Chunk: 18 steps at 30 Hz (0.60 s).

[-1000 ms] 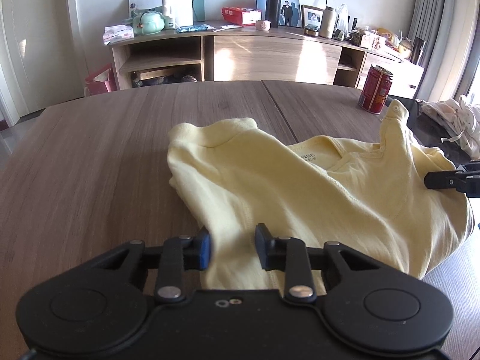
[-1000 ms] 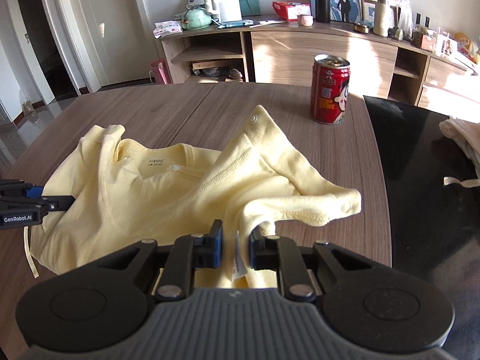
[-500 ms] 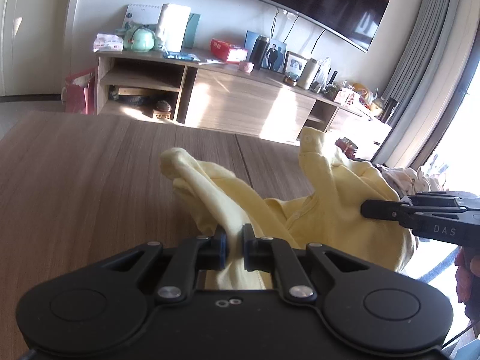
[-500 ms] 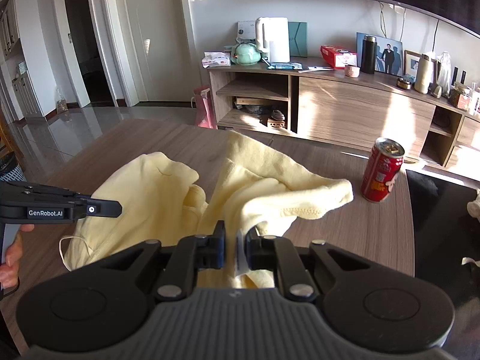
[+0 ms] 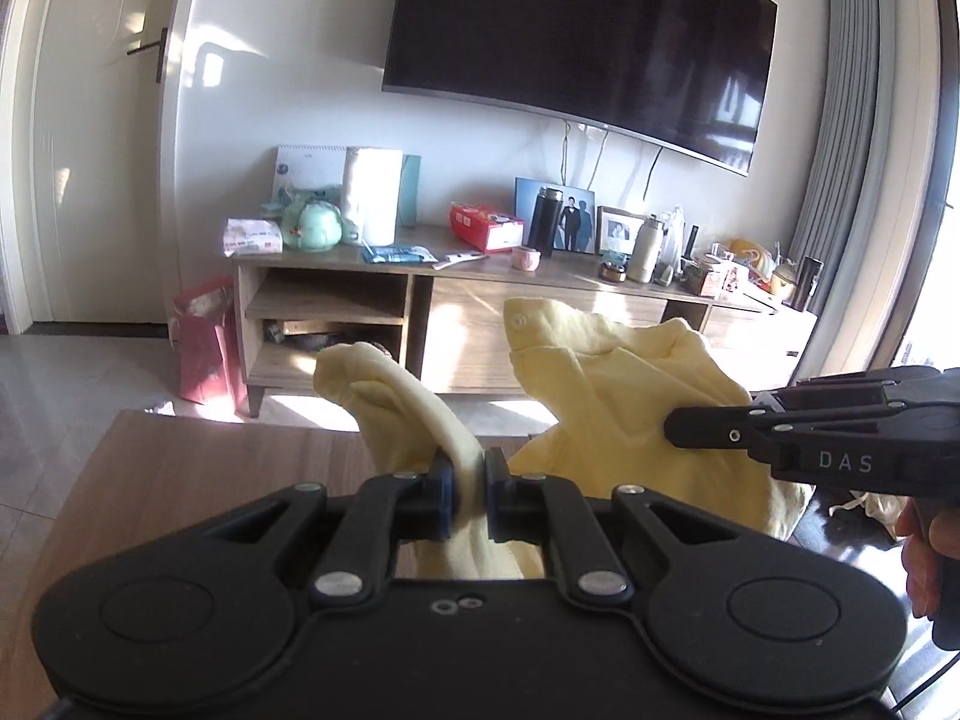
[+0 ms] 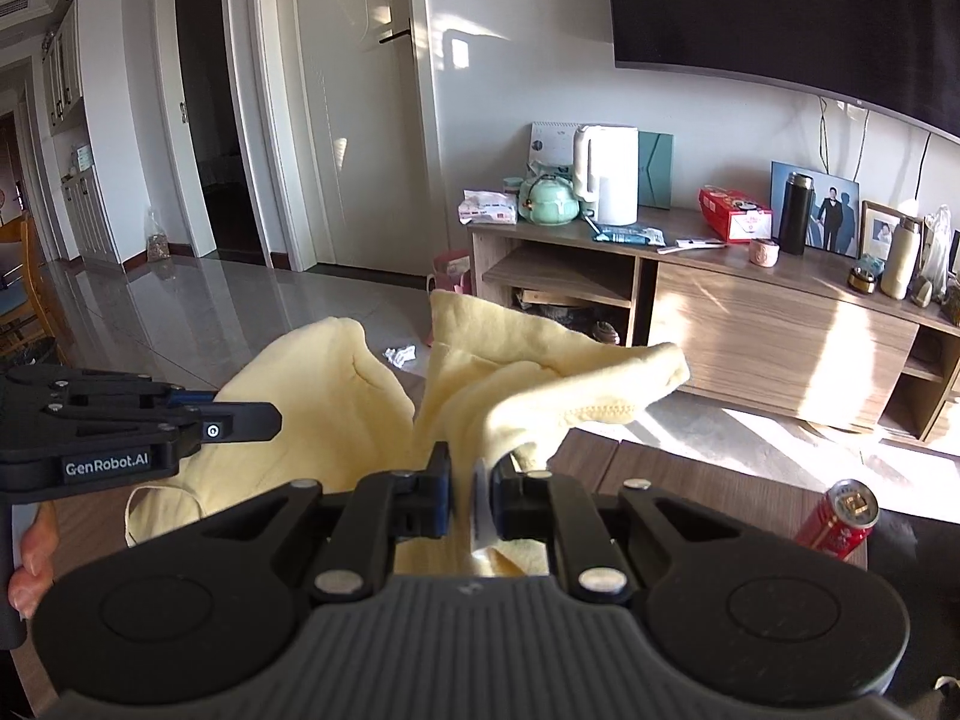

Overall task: Fold clothes
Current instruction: 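Close both grippers on the folded romper and lift it off the table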

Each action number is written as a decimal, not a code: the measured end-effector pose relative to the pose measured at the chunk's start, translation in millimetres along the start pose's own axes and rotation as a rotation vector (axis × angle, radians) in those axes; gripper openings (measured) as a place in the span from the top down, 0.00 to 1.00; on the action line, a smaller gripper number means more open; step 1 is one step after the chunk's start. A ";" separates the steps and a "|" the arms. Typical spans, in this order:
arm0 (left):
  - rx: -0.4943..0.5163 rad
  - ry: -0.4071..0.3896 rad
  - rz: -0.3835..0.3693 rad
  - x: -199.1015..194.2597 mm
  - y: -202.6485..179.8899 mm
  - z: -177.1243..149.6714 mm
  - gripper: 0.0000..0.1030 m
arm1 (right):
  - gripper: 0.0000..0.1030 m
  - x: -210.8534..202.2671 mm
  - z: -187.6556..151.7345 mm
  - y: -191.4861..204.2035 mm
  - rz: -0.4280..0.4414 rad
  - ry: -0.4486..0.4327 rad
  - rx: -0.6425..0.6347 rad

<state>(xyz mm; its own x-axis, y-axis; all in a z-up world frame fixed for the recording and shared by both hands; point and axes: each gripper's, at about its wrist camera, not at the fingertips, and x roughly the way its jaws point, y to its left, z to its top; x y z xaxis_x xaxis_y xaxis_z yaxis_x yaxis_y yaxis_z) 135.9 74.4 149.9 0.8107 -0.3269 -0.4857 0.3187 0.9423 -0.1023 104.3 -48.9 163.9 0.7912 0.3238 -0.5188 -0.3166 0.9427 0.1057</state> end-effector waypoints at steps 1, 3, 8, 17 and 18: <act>0.012 -0.010 0.017 -0.7 2.9 3.3 0.93 | 0.86 2.9 3.9 1.5 0.004 -0.004 0.002; 0.030 -0.024 0.050 -1.7 10.4 8.7 0.93 | 0.86 13.1 14.5 9.9 0.016 -0.016 0.000; 0.054 -0.049 0.136 0.1 39.8 18.8 0.93 | 0.86 46.0 35.2 34.8 0.053 -0.035 0.015; 0.018 0.014 0.198 13.4 89.1 7.4 0.92 | 0.86 104.6 36.3 70.1 0.094 0.011 0.044; -0.030 0.044 0.180 16.1 99.3 0.2 0.90 | 0.86 105.9 32.6 70.7 0.088 0.017 0.039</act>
<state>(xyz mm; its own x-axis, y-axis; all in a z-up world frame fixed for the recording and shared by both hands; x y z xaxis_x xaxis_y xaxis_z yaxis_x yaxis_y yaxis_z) 180.8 162.6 132.1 0.8310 -0.1502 -0.5357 0.1553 0.9872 -0.0359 182.8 54.8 144.1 0.7520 0.4047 -0.5203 -0.3640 0.9130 0.1841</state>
